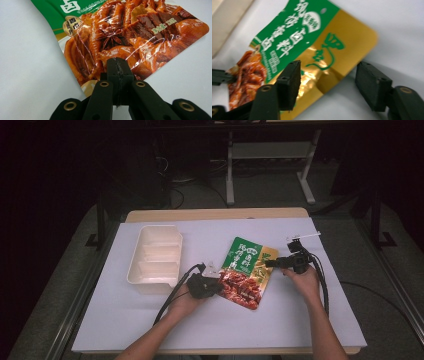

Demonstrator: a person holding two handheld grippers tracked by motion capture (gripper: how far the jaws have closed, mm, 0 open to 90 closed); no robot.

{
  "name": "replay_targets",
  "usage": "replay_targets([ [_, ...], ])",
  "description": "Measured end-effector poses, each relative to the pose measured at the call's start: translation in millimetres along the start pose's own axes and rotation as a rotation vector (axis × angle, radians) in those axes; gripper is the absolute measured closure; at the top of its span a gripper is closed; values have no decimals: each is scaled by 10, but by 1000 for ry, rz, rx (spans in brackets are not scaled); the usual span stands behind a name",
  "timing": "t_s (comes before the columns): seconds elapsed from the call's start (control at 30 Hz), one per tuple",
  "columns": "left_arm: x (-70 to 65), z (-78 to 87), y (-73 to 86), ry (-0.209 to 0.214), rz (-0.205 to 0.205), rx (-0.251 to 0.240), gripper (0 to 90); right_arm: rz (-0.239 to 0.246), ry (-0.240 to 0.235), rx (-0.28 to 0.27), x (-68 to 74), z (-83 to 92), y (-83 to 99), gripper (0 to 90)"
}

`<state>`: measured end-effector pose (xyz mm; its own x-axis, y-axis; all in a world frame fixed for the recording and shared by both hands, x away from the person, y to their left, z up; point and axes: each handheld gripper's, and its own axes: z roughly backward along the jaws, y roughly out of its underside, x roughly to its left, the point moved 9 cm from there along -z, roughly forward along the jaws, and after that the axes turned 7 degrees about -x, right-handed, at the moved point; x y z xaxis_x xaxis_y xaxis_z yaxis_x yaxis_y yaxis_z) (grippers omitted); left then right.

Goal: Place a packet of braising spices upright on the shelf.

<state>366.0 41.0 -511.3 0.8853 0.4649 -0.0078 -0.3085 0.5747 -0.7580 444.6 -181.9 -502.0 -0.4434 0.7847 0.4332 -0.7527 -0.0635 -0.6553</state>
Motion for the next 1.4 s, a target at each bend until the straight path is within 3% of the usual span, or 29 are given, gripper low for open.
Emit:
replay_targets([
  [0.1, -3, -1, -1, -3, -2, 0, 899, 28, 0, -5, 54, -7, -13, 496],
  [0.23, -9, -2, -2, -7, -6, 1, 899, 42, -21, -50, 125, 56, -73, 709],
  [0.3, -8, -2, -2, -6, -6, 0, 899, 49, -21, -57, 140, 66, -83, 734],
  [0.47, -7, -2, -1, -3, -7, 0, 898, 107, -40, -82, 272, 111, -134, 894],
  [0.57, -10, -6, -5, -6, -6, -5, 899, 90, -91, -97, 353, 129, -177, 897],
  [0.7, -9, -5, -4, -7, -7, -3, 899, 111, -107, -96, 427, 126, -220, 887],
  [0.83, -9, -6, -4, -5, -3, -7, 899, 73, -134, -62, 410, 27, -166, 765],
  [0.93, -11, -5, -3, -7, -10, -5, 899, 58, -122, -17, 374, -62, -99, 754],
  [1.17, -9, -6, -2, -3, -11, -7, 898, 25, -124, 17, 330, -218, -33, 745],
  [1.4, -9, -6, -2, -1, -10, -14, 898, 36, -109, 35, 333, -316, -1, 773],
])
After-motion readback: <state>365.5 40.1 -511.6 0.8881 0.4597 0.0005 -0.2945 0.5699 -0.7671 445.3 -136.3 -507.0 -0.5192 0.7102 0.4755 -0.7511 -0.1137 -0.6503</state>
